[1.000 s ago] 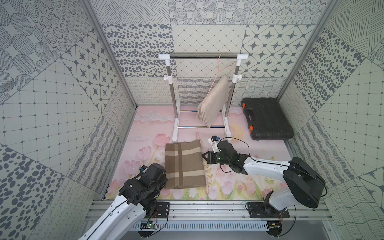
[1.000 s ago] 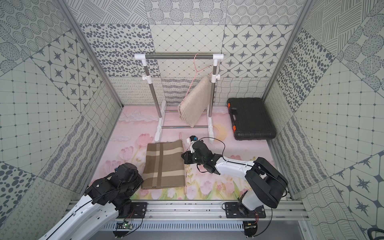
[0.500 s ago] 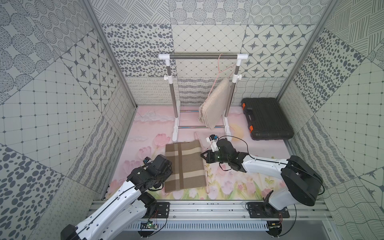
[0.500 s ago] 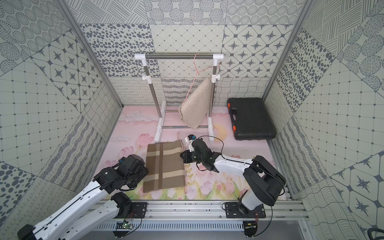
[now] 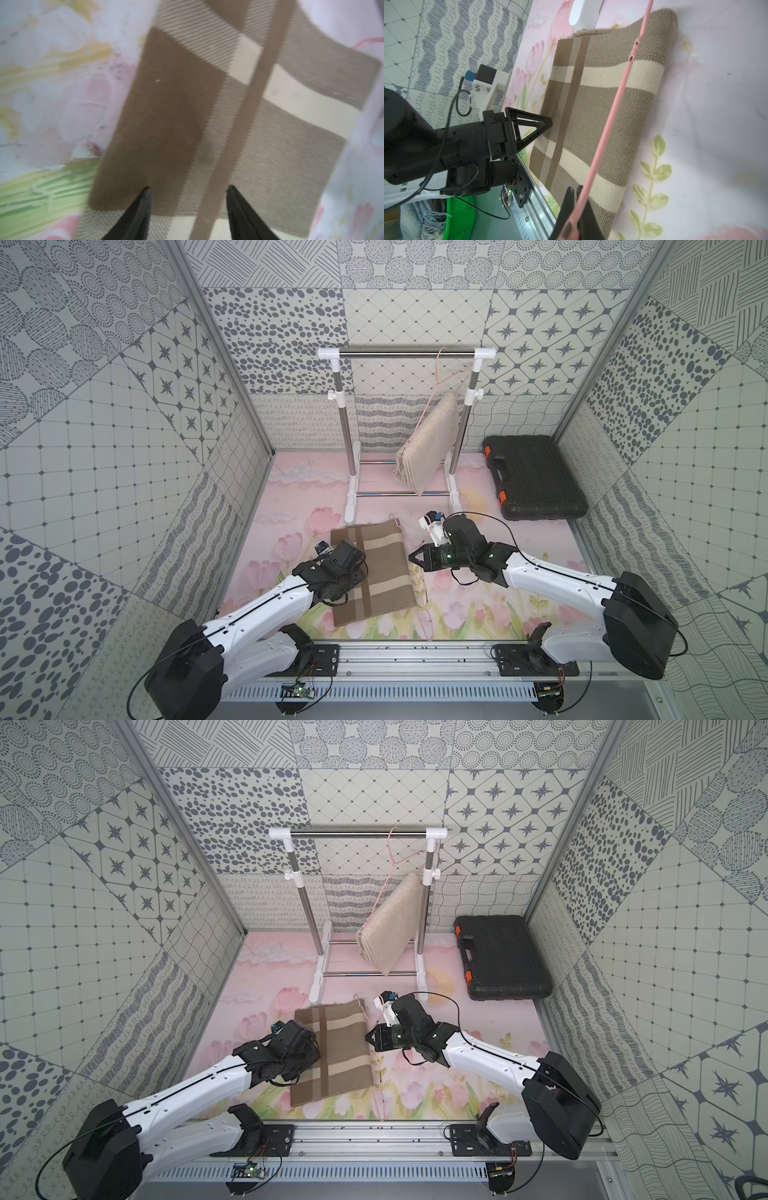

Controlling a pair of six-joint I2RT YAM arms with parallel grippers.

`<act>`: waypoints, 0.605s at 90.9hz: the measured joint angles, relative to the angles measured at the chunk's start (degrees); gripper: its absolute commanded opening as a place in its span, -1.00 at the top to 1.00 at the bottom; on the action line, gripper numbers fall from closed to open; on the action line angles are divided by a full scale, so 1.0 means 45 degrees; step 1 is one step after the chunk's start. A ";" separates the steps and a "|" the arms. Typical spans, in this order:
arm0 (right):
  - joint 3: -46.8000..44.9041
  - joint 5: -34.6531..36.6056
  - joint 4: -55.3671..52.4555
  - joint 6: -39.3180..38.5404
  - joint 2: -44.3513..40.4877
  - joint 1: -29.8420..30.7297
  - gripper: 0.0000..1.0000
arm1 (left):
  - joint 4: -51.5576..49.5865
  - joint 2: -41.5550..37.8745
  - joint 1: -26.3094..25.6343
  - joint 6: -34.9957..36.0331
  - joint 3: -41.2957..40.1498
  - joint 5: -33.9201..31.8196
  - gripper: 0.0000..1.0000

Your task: Hang the scarf on the hanger

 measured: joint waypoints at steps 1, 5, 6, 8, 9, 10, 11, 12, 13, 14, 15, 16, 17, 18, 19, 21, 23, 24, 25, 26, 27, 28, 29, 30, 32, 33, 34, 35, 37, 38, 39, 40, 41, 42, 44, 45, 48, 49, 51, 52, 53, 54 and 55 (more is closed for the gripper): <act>0.0136 0.0015 -0.0107 0.0005 0.0005 0.0010 1.00 | 0.0058 -0.0068 -0.0078 0.0024 0.0087 0.0010 -0.35; 0.0529 0.0068 -0.0389 0.0019 0.0005 0.0024 1.00 | 0.0253 -0.0335 -0.0389 0.0180 0.0398 0.0005 -0.35; 0.0617 0.0083 -0.0447 0.0024 0.0005 0.0034 1.00 | 0.0296 -0.0398 -0.0466 0.0214 0.0471 0.0000 -0.35; 0.0801 0.0136 -0.0554 0.0049 0.0005 0.0049 1.00 | 0.0369 -0.0554 -0.0631 0.0267 0.0631 0.0015 -0.35; 0.0894 0.0151 -0.0602 0.0053 0.0010 0.0053 1.00 | 0.0408 -0.0627 -0.0714 0.0296 0.0704 0.0010 -0.34; 0.1010 0.0180 -0.0656 0.0058 0.0019 0.0068 1.00 | 0.0442 -0.0709 -0.0806 0.0311 0.0787 0.0010 -0.34; 0.1103 0.0214 -0.0714 0.0073 0.0024 0.0078 1.00 | 0.0461 -0.0748 -0.0850 0.0330 0.0826 0.0015 -0.33; 0.1180 0.0243 -0.0748 0.0083 0.0029 0.0087 1.00 | 0.0495 -0.0826 -0.0937 0.0345 0.0908 0.0015 -0.33; 0.1258 0.0277 -0.0782 0.0097 0.0034 0.0102 1.00 | 0.0534 -0.0894 -0.1025 0.0359 0.0986 0.0010 -0.32; 0.1341 0.0330 -0.0831 0.0097 0.0039 0.0126 1.00 | 0.0554 -0.0967 -0.1127 0.0379 0.1073 0.0015 -0.31; 0.1433 0.0379 -0.0865 0.0107 0.0044 0.0141 1.00 | 0.0573 -0.1030 -0.1224 0.0403 0.1156 0.0010 -0.30; 0.1515 0.0447 -0.0899 0.0102 0.0049 0.0155 1.00 | 0.0597 -0.1093 -0.1316 0.0423 0.1239 0.0010 -0.30; 0.1583 0.0495 -0.0952 0.0107 0.0053 0.0180 1.00 | 0.0597 -0.1156 -0.1418 0.0432 0.1326 0.0005 -0.29; 0.1656 0.0534 -0.0991 0.0107 0.0068 0.0204 1.00 | 0.0602 -0.1214 -0.1525 0.0457 0.1413 0.0000 -0.29; 0.1734 0.0612 -0.1020 0.0102 0.0073 0.0228 1.00 | 0.0612 -0.1273 -0.1622 0.0486 0.1491 0.0000 -0.28; 0.1904 0.0733 -0.1112 0.0102 0.0117 0.0296 1.00 | 0.0602 -0.1379 -0.1870 0.0525 0.1666 -0.0034 -0.28; 0.2059 0.0850 -0.1200 0.0102 0.0155 0.0364 1.00 | 0.0597 -0.1486 -0.2127 0.0568 0.1846 -0.0063 -0.27; 0.2137 0.0908 -0.1219 0.0102 0.0175 0.0393 1.00 | 0.0597 -0.1535 -0.2249 0.0573 0.1928 -0.0078 -0.26; 0.2220 0.1005 -0.1258 0.0092 0.0204 0.0442 1.00 | 0.0597 -0.1588 -0.2365 0.0588 0.2011 -0.0102 -0.26; 0.2288 0.1059 -0.1287 0.0087 0.0219 0.0481 1.00 | 0.0597 -0.1608 -0.2429 0.0597 0.2050 -0.0112 -0.26; 0.2351 0.1122 -0.1302 0.0087 0.0233 0.0515 1.00 | 0.0597 -0.1656 -0.2540 0.0627 0.2123 -0.0131 -0.25; 0.2409 0.1195 -0.1326 0.0073 0.0243 0.0554 1.00 | 0.0597 -0.1695 -0.2642 0.0651 0.2195 -0.0141 -0.25; 0.2477 0.1302 -0.1365 0.0044 0.0253 0.0622 1.00 | 0.0597 -0.1744 -0.2749 0.0656 0.2263 -0.0151 -0.25; 0.2531 0.1355 -0.1389 0.0044 0.0262 0.0665 1.00 | 0.0597 -0.1783 -0.2846 0.0665 0.2322 -0.0170 -0.24; 0.2642 0.1530 -0.1477 -0.0019 0.0262 0.0777 1.00 | 0.0597 -0.1855 -0.3050 0.0675 0.2438 -0.0223 -0.24; 0.2691 0.1617 -0.1501 -0.0024 0.0262 0.0821 1.00 | 0.0593 -0.1894 -0.3138 0.0675 0.2487 -0.0248 -0.24; 0.2759 0.1734 -0.1535 -0.0078 0.0262 0.0899 1.00 | 0.0588 -0.1928 -0.3225 0.0680 0.2535 -0.0277 -0.23; 0.2807 0.1817 -0.1583 -0.0112 0.0262 0.0957 1.00 | 0.0573 -0.1962 -0.3317 0.0675 0.2584 -0.0306 -0.22; 0.2895 0.1982 -0.1622 -0.0185 0.0262 0.1069 1.00 | 0.0559 -0.2030 -0.3483 0.0680 0.2671 -0.0369 -0.21; 0.2943 0.2069 -0.1647 -0.0238 0.0262 0.1141 1.00 | 0.0544 -0.2064 -0.3575 0.0675 0.2710 -0.0398 -0.20; 0.2997 0.2176 -0.1676 -0.0267 0.0262 0.1205 1.00 | 0.0534 -0.2098 -0.3657 0.0680 0.2749 -0.0437 -0.20; 0.3045 0.2249 -0.1695 -0.0316 0.0262 0.1268 1.00 | 0.0525 -0.2127 -0.3735 0.0680 0.2783 -0.0476 -0.20; 0.3094 0.2361 -0.1700 -0.0374 0.0262 0.1365 1.00 | 0.0515 -0.2157 -0.3818 0.0680 0.2822 -0.0515 -0.19; 0.3133 0.2438 -0.1695 -0.0398 0.0262 0.1418 1.00 | 0.0510 -0.2171 -0.3857 0.0685 0.2837 -0.0534 -0.19; 0.3230 0.2603 -0.1734 -0.0500 0.0262 0.1525 1.00 | 0.0486 -0.2215 -0.4012 0.0699 0.2919 -0.0617 -0.19; 0.3274 0.2676 -0.1749 -0.0539 0.0262 0.1579 1.00 | 0.0471 -0.2234 -0.4075 0.0709 0.2963 -0.0646 -0.19; 0.3439 0.2905 -0.1792 -0.0665 0.0262 0.1739 1.00 | 0.0418 -0.2263 -0.4279 0.0738 0.3118 -0.0748 -0.20; 0.3492 0.2958 -0.1797 -0.0695 0.0262 0.1787 1.00 | 0.0413 -0.2268 -0.4342 0.0758 0.3181 -0.0792 -0.20; 0.3633 0.3079 -0.1851 -0.0743 0.0262 0.1880 1.00 | 0.0335 -0.2259 -0.4473 0.0782 0.3327 -0.0869 -0.21; 0.3711 0.3118 -0.1875 -0.0777 0.0267 0.1909 1.00 | 0.0311 -0.2254 -0.4532 0.0811 0.3405 -0.0913 -0.22; 0.3789 0.3152 -0.1923 -0.0806 0.0282 0.1938 1.00 | 0.0257 -0.2244 -0.4590 0.0831 0.3492 -0.0952 -0.22; 0.3881 0.3186 -0.1962 -0.0826 0.0287 0.1953 1.00 | 0.0243 -0.2234 -0.4619 0.0840 0.3536 -0.0967 -0.23; 0.4007 0.3235 -0.1996 -0.0865 0.0301 0.1972 1.00 | 0.0199 -0.2220 -0.4668 0.0860 0.3623 -0.1001 -0.23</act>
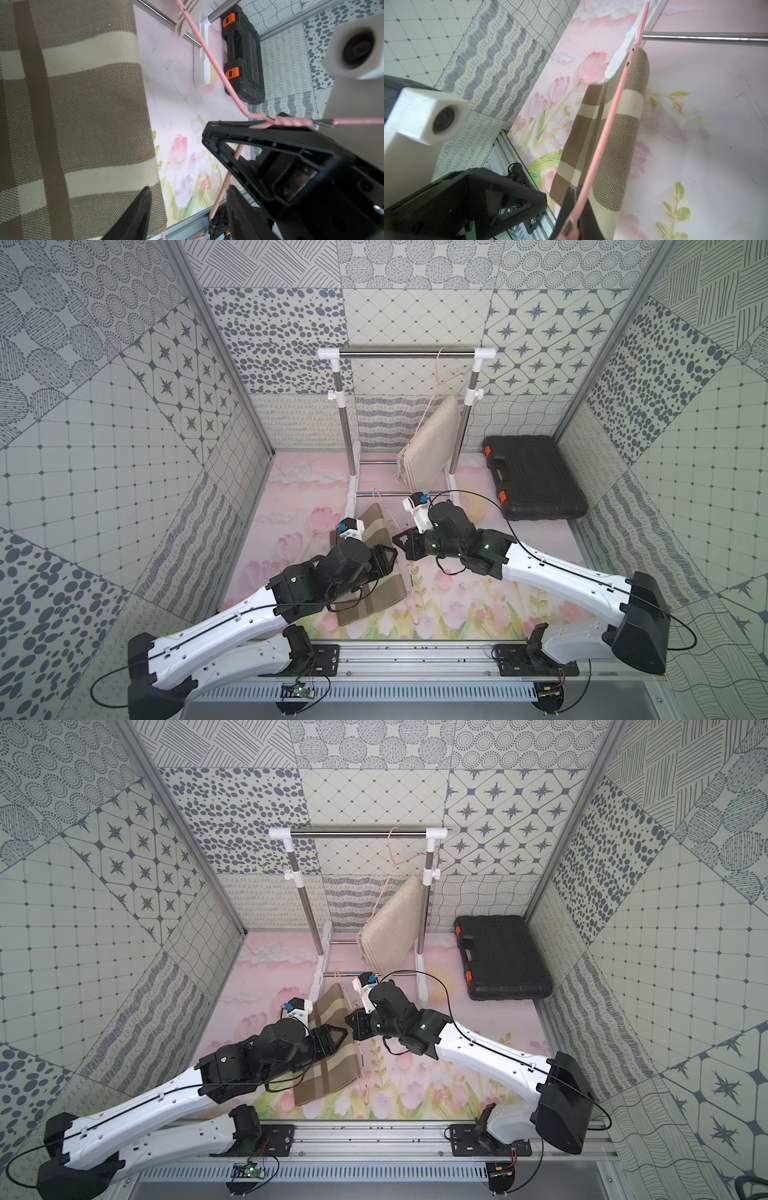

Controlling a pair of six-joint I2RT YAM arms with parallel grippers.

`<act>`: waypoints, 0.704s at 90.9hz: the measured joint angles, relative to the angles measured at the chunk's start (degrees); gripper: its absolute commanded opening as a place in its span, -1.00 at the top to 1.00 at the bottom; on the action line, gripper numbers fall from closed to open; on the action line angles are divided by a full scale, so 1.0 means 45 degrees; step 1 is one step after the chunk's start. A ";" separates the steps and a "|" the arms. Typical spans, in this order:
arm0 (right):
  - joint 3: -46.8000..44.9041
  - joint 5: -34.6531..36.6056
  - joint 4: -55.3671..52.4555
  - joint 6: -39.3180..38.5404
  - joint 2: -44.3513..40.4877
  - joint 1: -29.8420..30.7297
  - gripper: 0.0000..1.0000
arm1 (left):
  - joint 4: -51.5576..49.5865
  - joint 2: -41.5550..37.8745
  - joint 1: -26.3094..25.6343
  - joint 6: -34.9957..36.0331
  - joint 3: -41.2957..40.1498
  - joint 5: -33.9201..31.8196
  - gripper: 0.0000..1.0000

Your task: Hang the scarf on the hanger

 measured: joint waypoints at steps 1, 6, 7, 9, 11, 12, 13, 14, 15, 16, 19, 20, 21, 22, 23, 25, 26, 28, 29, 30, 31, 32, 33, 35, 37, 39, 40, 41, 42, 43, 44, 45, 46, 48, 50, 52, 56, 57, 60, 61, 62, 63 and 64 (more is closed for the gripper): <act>0.0097 0.0039 -0.0049 -0.0024 0.0015 0.0010 1.00 | -0.0034 0.0024 -0.0058 0.0029 0.0102 -0.0049 -0.24; 0.0724 0.0214 -0.0228 -0.0083 0.0146 0.0015 1.00 | -0.0287 0.0170 -0.0301 0.0136 0.0641 -0.0238 -0.24; 0.0860 0.0248 -0.0282 -0.0097 0.0185 0.0015 1.00 | -0.0325 0.0204 -0.0355 0.0160 0.0758 -0.0277 -0.24; 0.1195 0.0321 -0.0355 -0.0107 0.0287 0.0010 1.00 | -0.0423 0.0272 -0.0442 0.0214 0.0986 -0.0340 -0.24; 0.1496 0.0379 -0.0432 -0.0121 0.0374 0.0010 1.00 | -0.0525 0.0330 -0.0534 0.0262 0.1214 -0.0403 -0.24; 0.1637 0.0403 -0.0437 -0.0126 0.0437 0.0005 1.00 | -0.0563 0.0359 -0.0568 0.0301 0.1326 -0.0442 -0.24; 0.1846 0.0427 -0.0481 -0.0131 0.0510 0.0000 1.00 | -0.0627 0.0379 -0.0612 0.0335 0.1443 -0.0476 -0.24; 0.1996 0.0452 -0.0505 -0.0136 0.0559 0.0000 1.00 | -0.0685 0.0403 -0.0646 0.0359 0.1559 -0.0510 -0.24; 0.2127 0.0476 -0.0505 -0.0141 0.0617 0.0000 1.00 | -0.0743 0.0423 -0.0685 0.0384 0.1666 -0.0549 -0.24; 0.2268 0.0476 -0.0510 -0.0141 0.0685 0.0000 1.00 | -0.0821 0.0442 -0.0719 0.0413 0.1778 -0.0588 -0.24; 0.2681 0.0515 -0.0544 -0.0136 0.0860 0.0000 1.00 | -0.0976 0.0476 -0.0801 0.0471 0.2040 -0.0675 -0.23; 0.2798 0.0515 -0.0563 -0.0136 0.0908 0.0000 1.00 | -0.1044 0.0486 -0.0840 0.0481 0.2147 -0.0704 -0.23; 0.2905 0.0534 -0.0568 -0.0136 0.0957 0.0000 1.00 | -0.1117 0.0495 -0.0869 0.0491 0.2249 -0.0733 -0.23; 0.3011 0.0549 -0.0593 -0.0131 0.1010 0.0000 1.00 | -0.1190 0.0505 -0.0899 0.0510 0.2356 -0.0772 -0.22; 0.3143 0.0559 -0.0622 -0.0126 0.1078 0.0000 1.00 | -0.1277 0.0515 -0.0928 0.0520 0.2463 -0.0806 -0.22; 0.3337 0.0578 -0.0665 -0.0121 0.1180 0.0000 1.00 | -0.1447 0.0529 -0.0981 0.0544 0.2667 -0.0889 -0.21; 0.3429 0.0588 -0.0719 -0.0117 0.1229 0.0000 1.00 | -0.1554 0.0534 -0.1015 0.0549 0.2773 -0.0923 -0.21; 0.3657 0.0597 -0.0831 -0.0102 0.1360 0.0000 1.00 | -0.1739 0.0544 -0.1064 0.0559 0.2977 -0.0996 -0.20; 0.3764 0.0597 -0.0889 -0.0087 0.1423 0.0000 1.00 | -0.1831 0.0549 -0.1093 0.0559 0.3079 -0.1030 -0.20; 0.3852 0.0597 -0.0928 -0.0087 0.1481 0.0000 1.00 | -0.1933 0.0549 -0.1122 0.0568 0.3177 -0.1073 -0.20; 0.3944 0.0597 -0.0986 -0.0087 0.1545 0.0000 1.00 | -0.2030 0.0554 -0.1151 0.0563 0.3279 -0.1122 -0.20; 0.4031 0.0597 -0.1035 -0.0083 0.1603 0.0000 1.00 | -0.2127 0.0559 -0.1180 0.0563 0.3376 -0.1171 -0.20; 0.4133 0.0597 -0.1088 -0.0078 0.1690 0.0000 1.00 | -0.2244 0.0563 -0.1209 0.0568 0.3478 -0.1229 -0.20; 0.4289 0.0597 -0.1200 -0.0073 0.1802 0.0000 1.00 | -0.2409 0.0573 -0.1263 0.0563 0.3619 -0.1307 -0.20; 0.4420 0.0597 -0.1268 -0.0063 0.1919 0.0000 1.00 | -0.2623 0.0593 -0.1316 0.0563 0.3808 -0.1394 -0.21; 0.4551 0.0597 -0.1360 -0.0049 0.2025 -0.0005 1.00 | -0.2827 0.0622 -0.1379 0.0563 0.3983 -0.1486 -0.21; 0.4609 0.0597 -0.1399 -0.0049 0.2084 -0.0010 1.00 | -0.2924 0.0636 -0.1404 0.0568 0.4070 -0.1540 -0.22; 0.4658 0.0593 -0.1447 -0.0049 0.2127 -0.0015 1.00 | -0.3021 0.0651 -0.1428 0.0563 0.4148 -0.1583 -0.22; 0.4697 0.0597 -0.1486 -0.0044 0.2166 -0.0010 1.00 | -0.3128 0.0670 -0.1447 0.0568 0.4231 -0.1627 -0.22; 0.4741 0.0597 -0.1515 -0.0044 0.2200 -0.0015 1.00 | -0.3220 0.0690 -0.1462 0.0568 0.4299 -0.1671 -0.22; 0.4775 0.0593 -0.1559 -0.0044 0.2234 -0.0015 1.00 | -0.3313 0.0709 -0.1486 0.0573 0.4362 -0.1710 -0.22; 0.4823 0.0593 -0.1608 -0.0044 0.2278 -0.0024 1.00 | -0.3410 0.0724 -0.1506 0.0573 0.4425 -0.1758 -0.22; 0.4843 0.0588 -0.1651 -0.0044 0.2307 -0.0034 1.00 | -0.3492 0.0748 -0.1525 0.0583 0.4483 -0.1807 -0.22; 0.4886 0.0588 -0.1710 -0.0039 0.2341 -0.0044 1.00 | -0.3609 0.0782 -0.1549 0.0602 0.4556 -0.1870 -0.22; 0.4901 0.0563 -0.1763 -0.0029 0.2375 -0.0058 1.00 | -0.3759 0.0821 -0.1569 0.0622 0.4648 -0.1943 -0.22; 0.4911 0.0549 -0.1817 0.0000 0.2395 -0.0078 1.00 | -0.3891 0.0879 -0.1593 0.0665 0.4726 -0.2001 -0.22; 0.4920 0.0495 -0.1923 0.0078 0.2404 -0.0146 1.00 | -0.4138 0.1039 -0.1622 0.0719 0.4881 -0.2103 -0.22; 0.4925 0.0491 -0.1948 0.0092 0.2404 -0.0155 1.00 | -0.4192 0.1088 -0.1627 0.0729 0.4915 -0.2127 -0.22; 0.4935 0.0437 -0.1987 0.0189 0.2404 -0.0199 1.00 | -0.4357 0.1258 -0.1642 0.0801 0.5032 -0.2171 -0.21; 0.4945 0.0427 -0.1996 0.0214 0.2404 -0.0214 1.00 | -0.4405 0.1321 -0.1647 0.0816 0.5066 -0.2191 -0.21; 0.4959 0.0413 -0.2021 0.0238 0.2404 -0.0219 1.00 | -0.4449 0.1394 -0.1656 0.0831 0.5100 -0.2210 -0.21; 0.4979 0.0403 -0.2050 0.0267 0.2404 -0.0223 1.00 | -0.4498 0.1467 -0.1666 0.0855 0.5134 -0.2225 -0.21; 0.5013 0.0389 -0.2079 0.0301 0.2404 -0.0238 1.00 | -0.4537 0.1540 -0.1671 0.0879 0.5163 -0.2239 -0.20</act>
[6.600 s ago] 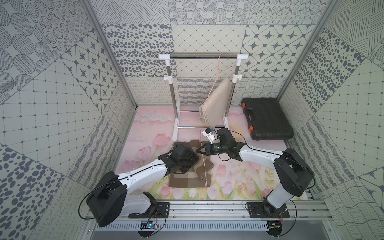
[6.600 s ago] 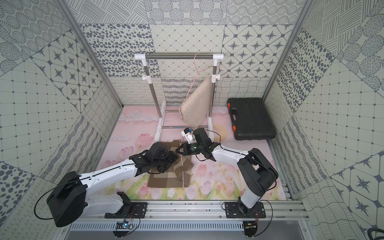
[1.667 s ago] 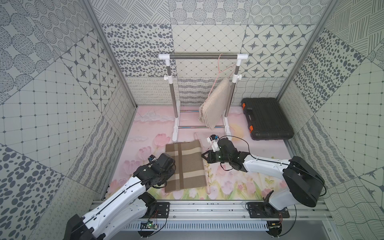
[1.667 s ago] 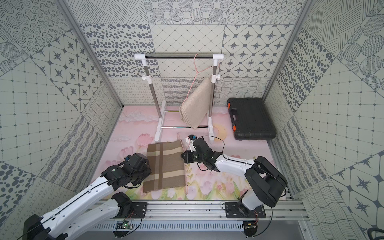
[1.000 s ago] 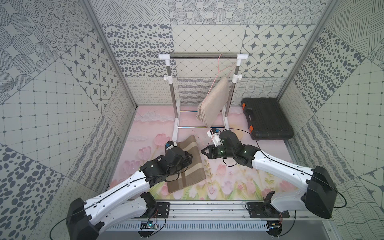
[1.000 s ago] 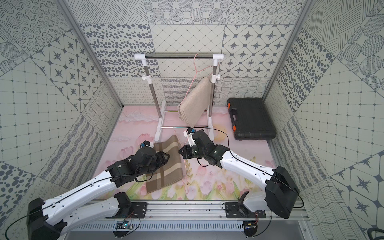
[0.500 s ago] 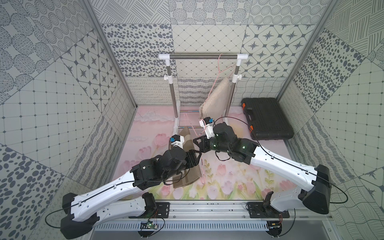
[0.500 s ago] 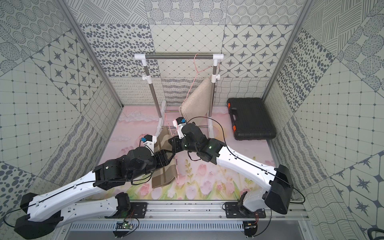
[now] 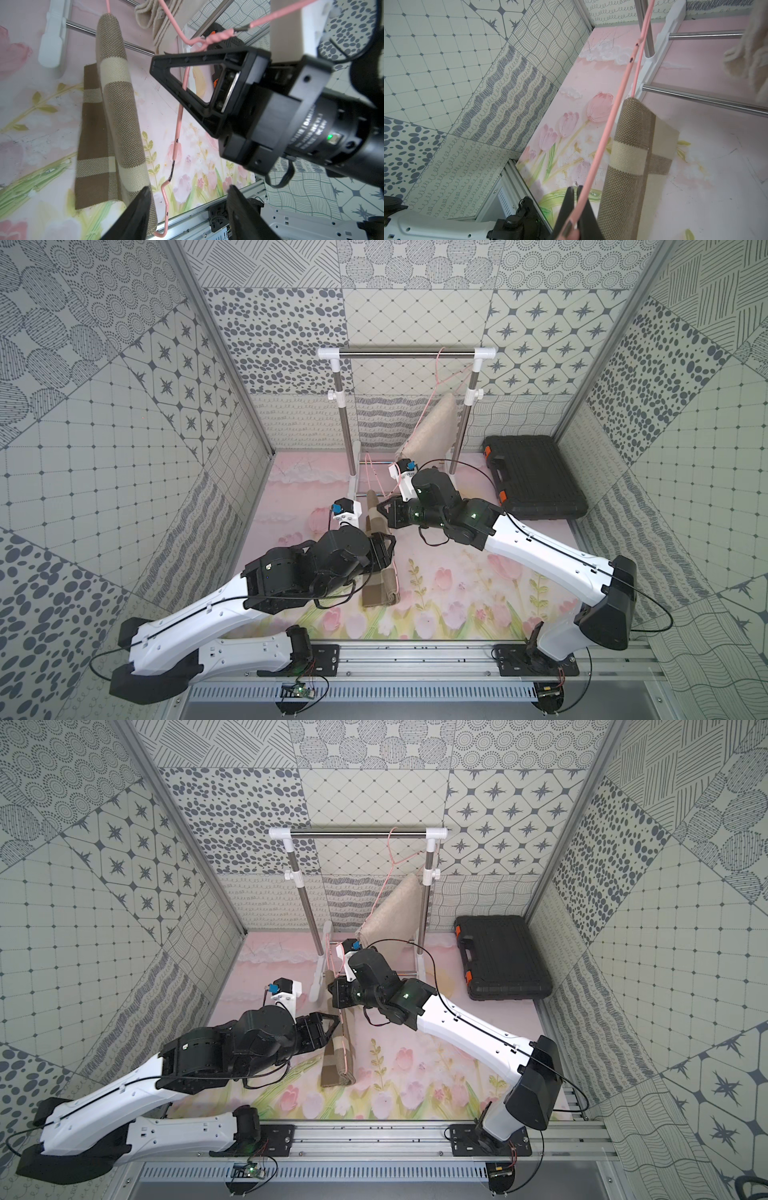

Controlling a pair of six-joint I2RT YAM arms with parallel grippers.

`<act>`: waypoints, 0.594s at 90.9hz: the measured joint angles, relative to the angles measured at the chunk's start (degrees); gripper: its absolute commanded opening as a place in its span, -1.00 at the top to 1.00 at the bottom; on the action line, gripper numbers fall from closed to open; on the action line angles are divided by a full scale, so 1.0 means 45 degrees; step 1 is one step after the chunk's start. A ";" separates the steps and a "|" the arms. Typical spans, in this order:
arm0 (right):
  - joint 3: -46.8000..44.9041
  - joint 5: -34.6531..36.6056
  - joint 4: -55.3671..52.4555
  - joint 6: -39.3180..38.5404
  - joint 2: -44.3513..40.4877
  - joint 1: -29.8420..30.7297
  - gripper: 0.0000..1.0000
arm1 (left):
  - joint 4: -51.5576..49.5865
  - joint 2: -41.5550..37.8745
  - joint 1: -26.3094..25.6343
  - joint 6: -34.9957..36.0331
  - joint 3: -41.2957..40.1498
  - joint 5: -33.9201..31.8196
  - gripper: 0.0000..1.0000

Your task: Hang the scarf on the hanger

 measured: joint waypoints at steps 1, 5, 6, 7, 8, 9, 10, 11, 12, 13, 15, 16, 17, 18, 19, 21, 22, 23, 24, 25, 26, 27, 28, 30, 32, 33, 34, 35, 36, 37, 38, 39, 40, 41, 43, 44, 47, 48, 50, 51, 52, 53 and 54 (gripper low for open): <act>0.0019 -0.0019 -0.0015 0.0019 0.0000 -0.0015 1.00 | -0.0034 0.0078 -0.0010 0.0019 0.0029 -0.0010 -0.20; 0.0112 -0.0092 -0.0092 0.0131 0.0000 -0.0049 1.00 | -0.0175 0.0340 -0.0019 0.0092 0.0107 -0.0039 -0.20; 0.0136 -0.0107 -0.0102 0.0165 0.0000 -0.0053 1.00 | -0.0199 0.0408 -0.0024 0.0121 0.0117 -0.0049 -0.20; 0.0170 -0.0131 -0.0136 0.0209 0.0000 -0.0063 1.00 | -0.0228 0.0476 -0.0029 0.0151 0.0117 -0.0053 -0.20; 0.0209 -0.0151 -0.0165 0.0243 0.0000 -0.0073 1.00 | -0.0243 0.0544 -0.0034 0.0165 0.0117 -0.0058 -0.20; 0.0243 -0.0170 -0.0189 0.0257 0.0005 -0.0087 1.00 | -0.0262 0.0607 -0.0034 0.0180 0.0117 -0.0063 -0.19; 0.0277 -0.0199 -0.0209 0.0296 0.0010 -0.0107 1.00 | -0.0267 0.0670 -0.0039 0.0204 0.0102 -0.0068 -0.19; 0.0316 -0.0223 -0.0233 0.0330 0.0010 -0.0126 1.00 | -0.0277 0.0724 -0.0039 0.0228 0.0092 -0.0083 -0.18; 0.0345 -0.0243 -0.0243 0.0350 0.0010 -0.0131 1.00 | -0.0282 0.0772 -0.0044 0.0243 0.0073 -0.0092 -0.18; 0.0384 -0.0267 -0.0267 0.0364 0.0010 -0.0136 1.00 | -0.0277 0.0816 -0.0044 0.0257 0.0053 -0.0097 -0.17; 0.0447 -0.0296 -0.0316 0.0413 0.0015 -0.0170 1.00 | -0.0277 0.0884 -0.0053 0.0282 0.0010 -0.0107 -0.14; 0.0481 -0.0321 -0.0325 0.0442 0.0015 -0.0180 1.00 | -0.0267 0.0913 -0.0058 0.0296 -0.0015 -0.0117 -0.13; 0.0505 -0.0325 -0.0335 0.0466 0.0015 -0.0185 1.00 | -0.0262 0.0937 -0.0063 0.0321 -0.0044 -0.0126 -0.11; 0.0529 -0.0345 -0.0345 0.0486 0.0015 -0.0194 1.00 | -0.0262 0.0967 -0.0068 0.0345 -0.0073 -0.0136 -0.09; 0.0554 -0.0364 -0.0355 0.0510 0.0015 -0.0194 1.00 | -0.0253 0.0991 -0.0073 0.0350 -0.0102 -0.0151 -0.06; 0.0602 -0.0389 -0.0374 0.0559 0.0015 -0.0204 1.00 | -0.0253 0.1030 -0.0083 0.0403 -0.0151 -0.0180 -0.03; 0.0617 -0.0398 -0.0374 0.0573 0.0015 -0.0204 1.00 | -0.0253 0.1059 -0.0087 0.0418 -0.0175 -0.0199 -0.01; 0.0636 -0.0413 -0.0379 0.0578 0.0015 -0.0204 1.00 | -0.0248 0.1088 -0.0087 0.0423 -0.0204 -0.0219 0.00; 0.0646 -0.0427 -0.0384 0.0588 0.0015 -0.0204 1.00 | -0.0248 0.1117 -0.0092 0.0481 -0.0228 -0.0243 0.02; 0.0656 -0.0442 -0.0379 0.0607 0.0015 -0.0204 1.00 | -0.0248 0.1156 -0.0097 0.0495 -0.0243 -0.0272 0.03; 0.0661 -0.0471 -0.0384 0.0622 0.0015 -0.0204 1.00 | -0.0248 0.1190 -0.0102 0.0481 -0.0257 -0.0291 0.04; 0.0661 -0.0481 -0.0379 0.0627 0.0015 -0.0204 1.00 | -0.0253 0.1224 -0.0107 0.0525 -0.0272 -0.0321 0.05; 0.0661 -0.0500 -0.0379 0.0636 0.0015 -0.0199 1.00 | -0.0253 0.1263 -0.0112 0.0549 -0.0282 -0.0350 0.06; 0.0661 -0.0529 -0.0384 0.0661 0.0015 -0.0199 1.00 | -0.0248 0.1331 -0.0117 0.0563 -0.0301 -0.0408 0.07; 0.0661 -0.0568 -0.0393 0.0670 0.0015 -0.0204 1.00 | -0.0228 0.1394 -0.0121 0.0573 -0.0325 -0.0466 0.08; 0.0661 -0.0578 -0.0403 0.0675 0.0015 -0.0204 1.00 | -0.0219 0.1423 -0.0126 0.0593 -0.0340 -0.0495 0.08; 0.0661 -0.0597 -0.0413 0.0680 0.0015 -0.0204 1.00 | -0.0214 0.1438 -0.0131 0.0597 -0.0350 -0.0510 0.08; 0.0661 -0.0612 -0.0427 0.0680 0.0015 -0.0204 1.00 | -0.0199 0.1462 -0.0136 0.0597 -0.0364 -0.0544 0.08; 0.0661 -0.0622 -0.0452 0.0685 0.0015 -0.0204 1.00 | -0.0194 0.1486 -0.0141 0.0607 -0.0379 -0.0578 0.08; 0.0661 -0.0631 -0.0471 0.0685 0.0015 -0.0204 1.00 | -0.0180 0.1511 -0.0141 0.0617 -0.0393 -0.0612 0.09; 0.0661 -0.0641 -0.0486 0.0685 0.0015 -0.0204 1.00 | -0.0165 0.1530 -0.0146 0.0622 -0.0413 -0.0646 0.09; 0.0661 -0.0651 -0.0500 0.0690 0.0015 -0.0204 1.00 | -0.0155 0.1549 -0.0151 0.0641 -0.0423 -0.0680 0.09; 0.0661 -0.0661 -0.0510 0.0695 0.0015 -0.0204 1.00 | -0.0146 0.1569 -0.0151 0.0656 -0.0437 -0.0709 0.09; 0.0661 -0.0665 -0.0525 0.0699 0.0015 -0.0204 1.00 | -0.0136 0.1588 -0.0155 0.0680 -0.0447 -0.0738 0.09; 0.0661 -0.0680 -0.0534 0.0714 0.0015 -0.0204 1.00 | -0.0087 0.1622 -0.0160 0.0719 -0.0471 -0.0792 0.11; 0.0661 -0.0690 -0.0544 0.0714 0.0015 -0.0204 1.00 | -0.0063 0.1642 -0.0160 0.0748 -0.0486 -0.0816 0.12; 0.0661 -0.0719 -0.0559 0.0724 0.0015 -0.0204 1.00 | 0.0024 0.1695 -0.0165 0.0801 -0.0495 -0.0889 0.17; 0.0661 -0.0724 -0.0559 0.0724 0.0015 -0.0204 1.00 | 0.0058 0.1715 -0.0170 0.0840 -0.0495 -0.0918 0.20; 0.0661 -0.0743 -0.0563 0.0724 0.0015 -0.0204 1.00 | 0.0151 0.1773 -0.0170 0.0894 -0.0491 -0.0981 0.24; 0.0661 -0.0753 -0.0568 0.0724 0.0015 -0.0204 1.00 | 0.0199 0.1797 -0.0175 0.0933 -0.0491 -0.1015 0.25; 0.0661 -0.0758 -0.0568 0.0724 0.0015 -0.0204 1.00 | 0.0238 0.1831 -0.0175 0.0942 -0.0481 -0.1044 0.26; 0.0661 -0.0763 -0.0568 0.0724 0.0015 -0.0204 1.00 | 0.0282 0.1860 -0.0175 0.0957 -0.0471 -0.1069 0.28; 0.0661 -0.0767 -0.0568 0.0724 0.0015 -0.0204 1.00 | 0.0306 0.1894 -0.0175 0.1020 -0.0461 -0.1098 0.28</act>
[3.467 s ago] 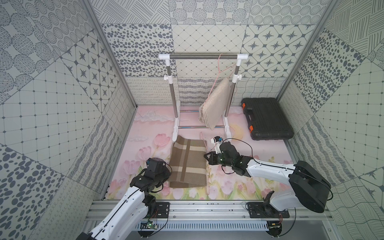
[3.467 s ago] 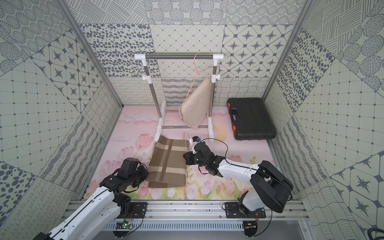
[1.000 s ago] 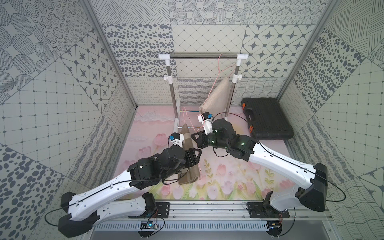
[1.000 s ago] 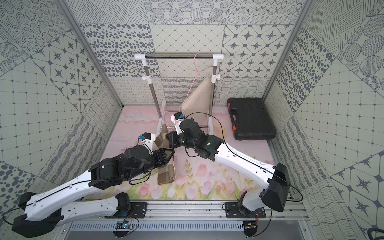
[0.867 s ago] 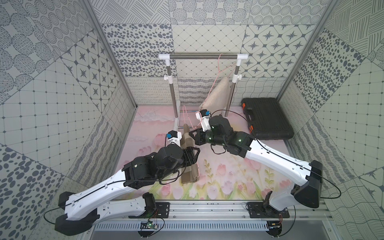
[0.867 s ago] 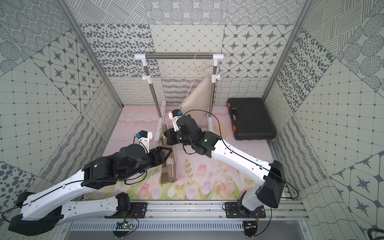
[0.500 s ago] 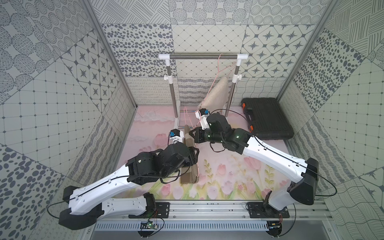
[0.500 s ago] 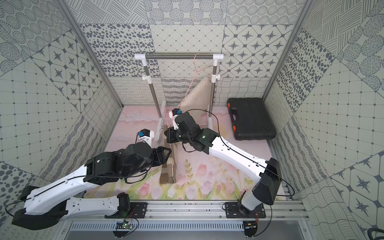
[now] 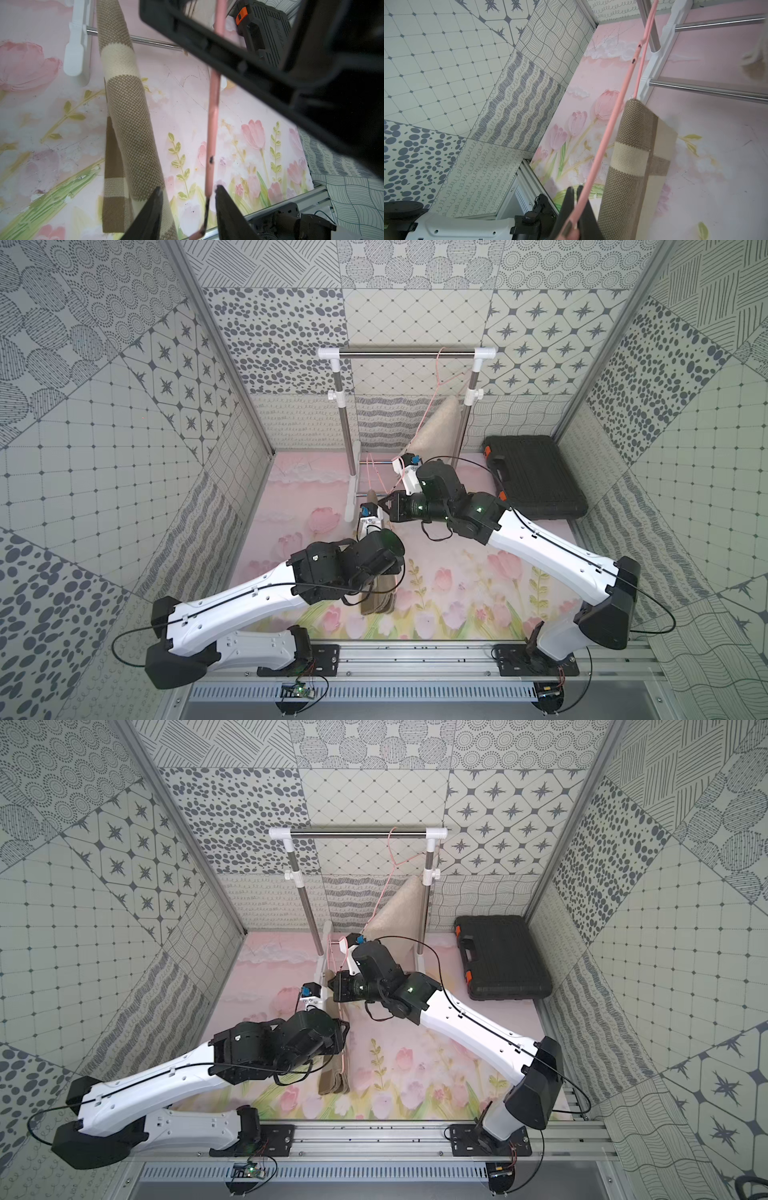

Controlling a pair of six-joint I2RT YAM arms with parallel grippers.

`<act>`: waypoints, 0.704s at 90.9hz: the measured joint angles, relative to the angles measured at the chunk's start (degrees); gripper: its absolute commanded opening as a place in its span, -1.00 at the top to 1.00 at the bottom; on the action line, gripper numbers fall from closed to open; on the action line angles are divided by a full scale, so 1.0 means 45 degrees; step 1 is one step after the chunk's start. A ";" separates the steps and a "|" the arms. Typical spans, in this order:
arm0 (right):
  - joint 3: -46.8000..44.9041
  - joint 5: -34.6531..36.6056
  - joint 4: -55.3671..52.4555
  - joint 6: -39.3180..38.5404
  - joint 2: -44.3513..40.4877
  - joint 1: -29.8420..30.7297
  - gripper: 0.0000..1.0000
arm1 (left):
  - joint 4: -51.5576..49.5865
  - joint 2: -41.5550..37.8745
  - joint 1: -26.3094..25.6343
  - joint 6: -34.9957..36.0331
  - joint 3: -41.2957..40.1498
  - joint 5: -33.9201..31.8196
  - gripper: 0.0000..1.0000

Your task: Hang the scarf on the hanger

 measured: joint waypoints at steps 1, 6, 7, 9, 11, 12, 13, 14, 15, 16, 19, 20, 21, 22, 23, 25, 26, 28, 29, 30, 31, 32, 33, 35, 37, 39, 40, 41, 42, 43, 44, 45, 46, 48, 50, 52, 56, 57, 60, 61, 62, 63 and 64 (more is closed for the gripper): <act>0.0000 -0.0005 0.0000 0.0000 0.0000 0.0000 1.00 | 0.0034 0.0034 0.0000 0.0044 0.0015 -0.0034 0.29; 0.0000 -0.0039 0.0000 0.0000 0.0000 0.0000 1.00 | 0.0146 0.0199 0.0000 0.0160 0.0097 -0.0160 0.29; 0.0000 -0.0044 0.0000 0.0000 0.0000 0.0000 1.00 | 0.0160 0.0214 0.0000 0.0180 0.0107 -0.0170 0.29; 0.0000 -0.0053 0.0000 0.0000 0.0000 0.0000 1.00 | 0.0223 0.0277 0.0000 0.0248 0.0136 -0.0238 0.28; 0.0000 -0.0068 0.0000 0.0000 0.0000 0.0000 1.00 | 0.0306 0.0325 0.0000 0.0296 0.0151 -0.0287 0.28; 0.0000 -0.0073 -0.0005 0.0000 0.0000 0.0000 1.00 | 0.0345 0.0350 0.0000 0.0340 0.0165 -0.0316 0.28; 0.0000 -0.0078 0.0000 0.0000 0.0000 0.0000 1.00 | 0.0384 0.0374 0.0000 0.0359 0.0175 -0.0340 0.29; 0.0000 -0.0078 0.0000 0.0000 0.0000 0.0000 1.00 | 0.0418 0.0398 0.0000 0.0393 0.0185 -0.0355 0.31; 0.0000 -0.0083 0.0000 0.0000 0.0000 0.0000 1.00 | 0.0466 0.0423 0.0000 0.0427 0.0194 -0.0379 0.34; -0.0005 -0.0083 0.0000 0.0000 0.0000 0.0000 1.00 | 0.0510 0.0442 0.0000 0.0457 0.0199 -0.0398 0.38; -0.0005 -0.0083 0.0000 0.0000 0.0000 0.0000 1.00 | 0.0627 0.0491 -0.0005 0.0549 0.0214 -0.0466 0.53; -0.0010 -0.0083 0.0000 0.0000 0.0000 0.0000 1.00 | 0.0661 0.0510 -0.0005 0.0544 0.0223 -0.0486 0.58; -0.0010 -0.0083 0.0000 0.0000 0.0000 0.0000 1.00 | 0.0675 0.0525 0.0000 0.0612 0.0238 -0.0515 0.65; -0.0015 -0.0078 0.0000 0.0000 0.0000 0.0000 1.00 | 0.0695 0.0539 -0.0005 0.0685 0.0248 -0.0549 0.72; -0.0019 -0.0083 0.0000 0.0000 0.0000 0.0000 1.00 | 0.0729 0.0559 -0.0005 0.0617 0.0262 -0.0568 0.78; -0.0029 -0.0078 0.0000 0.0000 0.0000 -0.0010 1.00 | 0.0748 0.0593 -0.0005 0.0787 0.0291 -0.0627 0.87; -0.0029 -0.0078 0.0000 0.0000 0.0000 -0.0024 1.00 | 0.0787 0.0607 -0.0005 0.0699 0.0316 -0.0651 0.92; -0.0029 -0.0083 -0.0005 -0.0005 0.0000 -0.0049 1.00 | 0.0724 0.0651 -0.0005 0.0835 0.0379 -0.0719 1.00; -0.0029 -0.0087 -0.0010 -0.0010 0.0000 -0.0058 1.00 | 0.0690 0.0665 0.0000 0.0782 0.0403 -0.0758 1.00; -0.0029 -0.0078 -0.0019 -0.0015 -0.0005 -0.0063 1.00 | 0.0627 0.0685 0.0000 0.0811 0.0432 -0.0806 1.00; -0.0029 -0.0083 -0.0019 0.0000 -0.0015 -0.0073 1.00 | 0.0593 0.0695 0.0000 0.0816 0.0447 -0.0835 1.00; -0.0029 -0.0083 -0.0019 0.0015 -0.0024 -0.0087 1.00 | 0.0549 0.0709 0.0000 0.0801 0.0481 -0.0889 1.00; -0.0029 -0.0087 -0.0015 0.0029 -0.0029 -0.0107 1.00 | 0.0529 0.0729 0.0000 0.0821 0.0515 -0.0903 1.00; -0.0029 -0.0121 0.0010 0.0068 -0.0034 -0.0151 1.00 | 0.0500 0.0767 0.0000 0.0821 0.0597 -0.0957 1.00; -0.0029 -0.0155 0.0058 0.0097 -0.0039 -0.0194 1.00 | 0.0457 0.0801 0.0000 0.0821 0.0680 -0.1001 1.00; -0.0029 -0.0180 0.0102 0.0141 -0.0049 -0.0214 1.00 | 0.0389 0.0831 0.0000 0.0821 0.0767 -0.1010 1.00; -0.0029 -0.0204 0.0121 0.0151 -0.0058 -0.0219 1.00 | 0.0355 0.0845 0.0000 0.0826 0.0816 -0.1015 1.00; -0.0029 -0.0204 0.0141 0.0160 -0.0058 -0.0233 1.00 | 0.0301 0.0855 0.0000 0.0826 0.0865 -0.1015 1.00; -0.0029 -0.0233 0.0155 0.0180 -0.0068 -0.0248 1.00 | 0.0257 0.0865 0.0000 0.0826 0.0913 -0.1020 1.00; -0.0029 -0.0238 0.0189 0.0185 -0.0087 -0.0267 1.00 | 0.0209 0.0869 0.0000 0.0826 0.0967 -0.1010 1.00; -0.0029 -0.0262 0.0204 0.0194 -0.0097 -0.0272 1.00 | 0.0146 0.0879 0.0000 0.0826 0.1025 -0.1005 1.00; -0.0029 -0.0291 0.0223 0.0204 -0.0107 -0.0277 1.00 | 0.0112 0.0884 0.0000 0.0826 0.1054 -0.1001 1.00; -0.0029 -0.0311 0.0243 0.0209 -0.0112 -0.0282 1.00 | 0.0053 0.0889 0.0000 0.0831 0.1112 -0.0996 1.00; -0.0029 -0.0364 0.0311 0.0238 -0.0141 -0.0321 0.91 | -0.0097 0.0908 0.0000 0.0831 0.1258 -0.0986 1.00; -0.0029 -0.0398 0.0379 0.0267 -0.0170 -0.0364 0.76 | -0.0262 0.0942 0.0000 0.0831 0.1423 -0.0957 1.00; -0.0029 -0.0442 0.0442 0.0291 -0.0194 -0.0393 0.63 | -0.0432 0.0976 0.0000 0.0831 0.1603 -0.0933 1.00; -0.0049 -0.0539 0.0534 0.0248 -0.0257 -0.0471 0.52 | -0.0763 0.1069 0.0000 0.0879 0.2006 -0.0923 1.00; -0.0063 -0.0573 0.0549 0.0141 -0.0272 -0.0500 0.48 | -0.0831 0.1093 -0.0005 0.0884 0.2113 -0.0918 1.00; -0.0136 -0.0680 0.0622 0.0136 -0.0316 -0.0617 0.39 | -0.0996 0.1132 -0.0005 0.0918 0.2380 -0.0894 1.00; -0.0165 -0.0714 0.0661 0.0170 -0.0330 -0.0661 0.37 | -0.1073 0.1151 -0.0005 0.0928 0.2482 -0.0884 1.00; -0.0189 -0.0738 0.0690 0.0180 -0.0350 -0.0709 0.34 | -0.1151 0.1161 -0.0005 0.0937 0.2584 -0.0884 1.00; -0.0209 -0.0748 0.0699 0.0107 -0.0359 -0.0743 0.29 | -0.1219 0.1175 -0.0005 0.0957 0.2671 -0.0874 1.00; -0.0233 -0.0782 0.0724 0.0136 -0.0374 -0.0787 0.25 | -0.1273 0.1190 -0.0005 0.0981 0.2754 -0.0860 1.00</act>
